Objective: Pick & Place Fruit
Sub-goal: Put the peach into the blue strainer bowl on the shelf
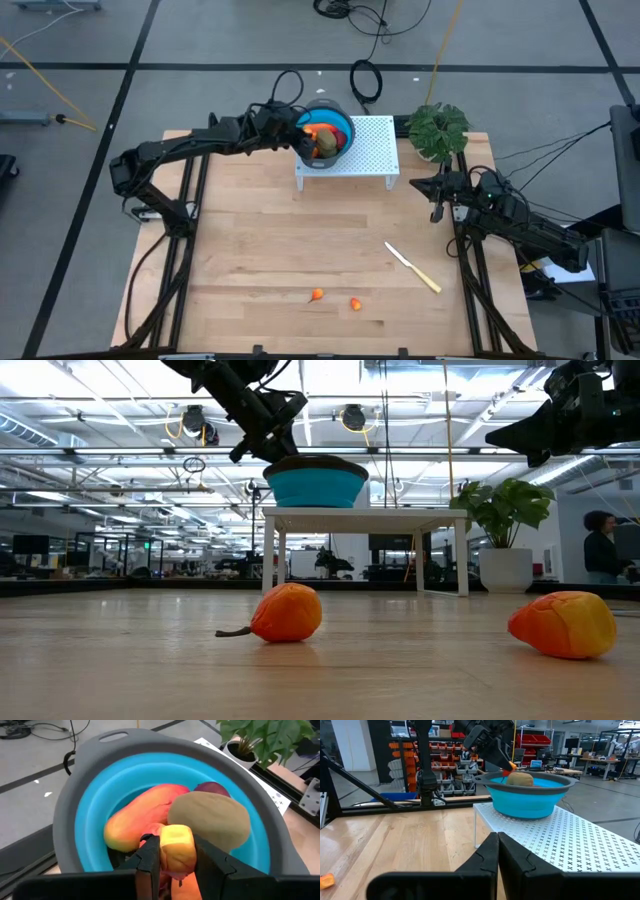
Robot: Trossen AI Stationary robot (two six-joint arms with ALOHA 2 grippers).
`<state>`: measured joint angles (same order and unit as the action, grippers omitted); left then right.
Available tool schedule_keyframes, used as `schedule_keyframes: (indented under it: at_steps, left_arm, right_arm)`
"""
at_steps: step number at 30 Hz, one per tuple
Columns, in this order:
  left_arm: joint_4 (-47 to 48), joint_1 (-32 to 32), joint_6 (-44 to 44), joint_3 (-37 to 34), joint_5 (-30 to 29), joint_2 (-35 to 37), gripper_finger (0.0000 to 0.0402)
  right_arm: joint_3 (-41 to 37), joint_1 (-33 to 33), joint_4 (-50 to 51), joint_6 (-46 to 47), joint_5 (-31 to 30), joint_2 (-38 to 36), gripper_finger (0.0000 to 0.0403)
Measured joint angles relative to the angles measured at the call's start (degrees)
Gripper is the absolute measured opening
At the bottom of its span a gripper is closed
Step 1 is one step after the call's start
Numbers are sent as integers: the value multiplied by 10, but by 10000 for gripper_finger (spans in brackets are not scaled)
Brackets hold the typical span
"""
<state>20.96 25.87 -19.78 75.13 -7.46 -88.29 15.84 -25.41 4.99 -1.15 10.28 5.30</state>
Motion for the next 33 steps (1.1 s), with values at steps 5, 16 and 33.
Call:
schedule_keyframes:
  at_steps: [5,16,33]
  left_arm:
    - [0,0,-7,0,1,0,125]
    - [-24,13,-5,4,28,30,195]
    - [-22,-164,-131,5,110,82,169]
  right_arm:
    - [0,0,0,0,0,0,0]
    - [0,0,0,8,2,0,0]
    - [0,0,0,26,3,0,0]
